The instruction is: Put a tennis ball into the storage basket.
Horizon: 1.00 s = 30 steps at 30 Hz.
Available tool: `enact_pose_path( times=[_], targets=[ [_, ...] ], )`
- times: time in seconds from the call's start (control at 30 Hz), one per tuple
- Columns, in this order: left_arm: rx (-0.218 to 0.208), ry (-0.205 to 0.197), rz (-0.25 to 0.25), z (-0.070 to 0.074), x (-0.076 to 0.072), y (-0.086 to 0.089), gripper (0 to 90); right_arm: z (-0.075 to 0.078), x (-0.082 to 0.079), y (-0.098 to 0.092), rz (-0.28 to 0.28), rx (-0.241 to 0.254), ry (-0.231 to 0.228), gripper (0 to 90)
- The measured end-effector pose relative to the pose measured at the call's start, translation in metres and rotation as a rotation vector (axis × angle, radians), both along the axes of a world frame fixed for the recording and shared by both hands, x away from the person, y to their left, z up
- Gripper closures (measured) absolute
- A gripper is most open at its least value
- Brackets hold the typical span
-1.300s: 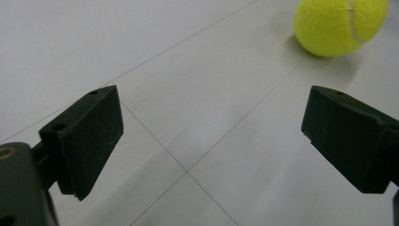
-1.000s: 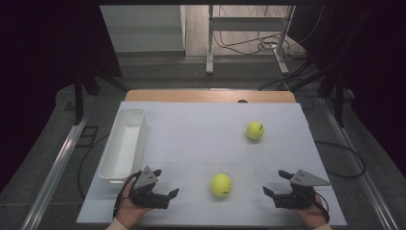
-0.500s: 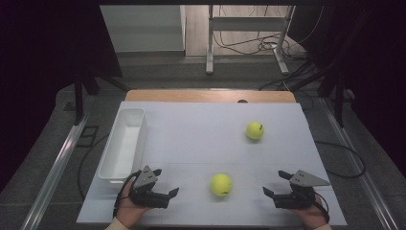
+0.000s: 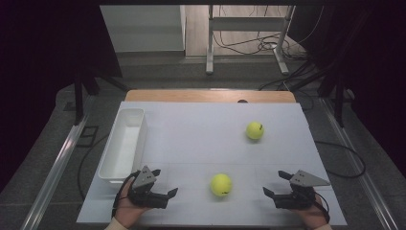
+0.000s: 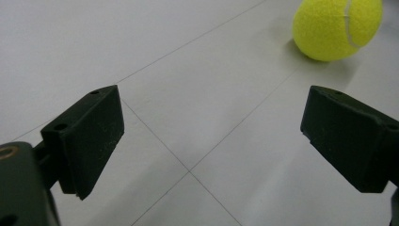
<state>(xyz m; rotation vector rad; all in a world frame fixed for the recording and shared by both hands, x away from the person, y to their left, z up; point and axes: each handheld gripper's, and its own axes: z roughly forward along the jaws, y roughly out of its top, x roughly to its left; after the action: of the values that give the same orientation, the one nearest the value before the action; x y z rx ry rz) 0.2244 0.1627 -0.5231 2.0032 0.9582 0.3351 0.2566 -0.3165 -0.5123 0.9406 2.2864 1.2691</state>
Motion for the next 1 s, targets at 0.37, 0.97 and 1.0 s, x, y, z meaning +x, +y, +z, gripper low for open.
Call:
enact_pose_path(
  times=[0.37, 0.97, 1.0],
  targets=[
    [-0.003, 0.002, -0.001, 0.003, -0.002, -0.003, 7.3, 0.000, 0.000, 0.001, 0.003, 0.000, 0.002, 13.4],
    [-0.038, -0.007, -0.068, 0.021, 0.001, -0.020, 7.4, -0.001, 0.000, 0.001, 0.006, 0.001, 0.009, 13.5],
    [-0.041, -0.008, -0.068, 0.022, 0.001, -0.021, 7.4, -0.001, 0.000, 0.001, 0.006, 0.001, 0.010, 13.5]
  ],
)
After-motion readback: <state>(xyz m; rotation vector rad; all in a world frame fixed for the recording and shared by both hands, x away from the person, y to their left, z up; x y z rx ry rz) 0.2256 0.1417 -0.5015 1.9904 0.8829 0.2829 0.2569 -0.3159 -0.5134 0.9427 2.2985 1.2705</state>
